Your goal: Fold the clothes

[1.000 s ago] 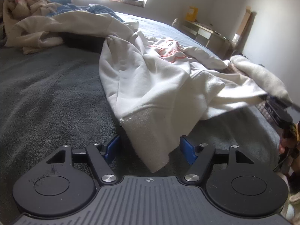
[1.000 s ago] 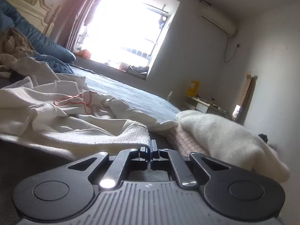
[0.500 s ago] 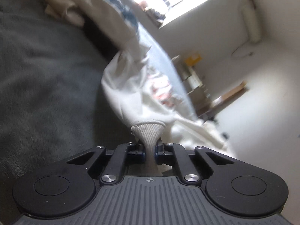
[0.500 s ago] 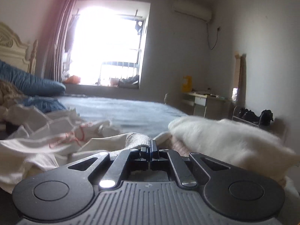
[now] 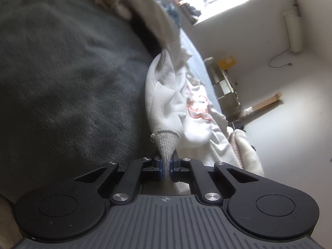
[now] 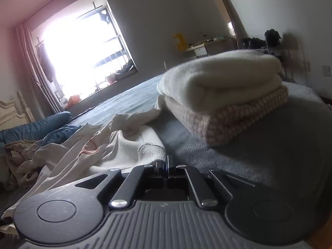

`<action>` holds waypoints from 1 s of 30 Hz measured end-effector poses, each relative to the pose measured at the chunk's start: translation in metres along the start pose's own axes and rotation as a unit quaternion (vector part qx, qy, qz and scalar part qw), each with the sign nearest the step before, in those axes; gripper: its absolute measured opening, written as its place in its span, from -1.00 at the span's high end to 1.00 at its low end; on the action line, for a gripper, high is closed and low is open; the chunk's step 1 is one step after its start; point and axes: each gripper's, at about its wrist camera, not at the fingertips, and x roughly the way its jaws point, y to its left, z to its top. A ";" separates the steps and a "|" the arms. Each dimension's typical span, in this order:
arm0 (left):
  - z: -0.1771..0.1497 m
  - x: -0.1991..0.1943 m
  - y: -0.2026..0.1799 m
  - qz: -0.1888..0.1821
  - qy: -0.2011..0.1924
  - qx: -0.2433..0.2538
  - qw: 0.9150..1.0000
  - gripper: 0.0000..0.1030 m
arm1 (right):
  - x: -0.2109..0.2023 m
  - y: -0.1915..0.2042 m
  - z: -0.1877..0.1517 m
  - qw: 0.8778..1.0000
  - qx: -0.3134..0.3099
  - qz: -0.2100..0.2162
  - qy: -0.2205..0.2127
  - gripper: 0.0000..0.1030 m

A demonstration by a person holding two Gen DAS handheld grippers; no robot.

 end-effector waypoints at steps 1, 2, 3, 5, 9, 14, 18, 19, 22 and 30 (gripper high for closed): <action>-0.003 0.000 -0.001 0.007 0.003 0.017 1.000 0.92 | 0.005 -0.002 -0.002 1.000 -0.008 0.001 0.018 0.97; -0.006 0.003 0.000 0.011 0.014 0.029 0.999 0.92 | 0.011 -0.004 -0.004 0.999 -0.017 -0.001 0.039 0.95; -0.009 0.007 0.003 0.018 0.029 0.033 0.999 0.91 | 0.018 -0.008 -0.010 0.997 -0.027 -0.012 0.065 0.92; -0.015 0.013 0.008 0.038 0.052 0.039 0.997 0.89 | 0.021 -0.014 -0.023 0.992 -0.049 -0.038 0.106 0.55; -0.022 0.007 0.010 0.033 0.051 0.055 0.997 0.46 | -0.008 -0.013 -0.030 0.987 -0.101 -0.060 0.112 0.50; -0.024 -0.004 0.016 0.000 0.015 0.050 0.999 0.06 | -0.039 0.011 0.009 0.991 -0.110 -0.006 0.074 0.43; -0.023 0.006 0.019 -0.004 0.003 0.048 0.999 0.05 | -0.020 0.082 0.033 0.982 -0.137 0.122 0.053 0.43; -0.022 0.007 0.017 -0.006 -0.001 0.057 0.998 0.08 | -0.009 0.106 0.034 0.974 -0.149 0.159 0.057 0.43; -0.023 0.009 0.017 -0.015 -0.008 0.068 0.998 0.14 | 0.034 0.181 0.027 0.947 -0.188 0.246 0.091 0.43; -0.022 0.010 0.035 -0.050 -0.009 0.061 0.997 0.43 | 0.160 0.370 -0.023 0.880 -0.375 0.262 0.124 0.34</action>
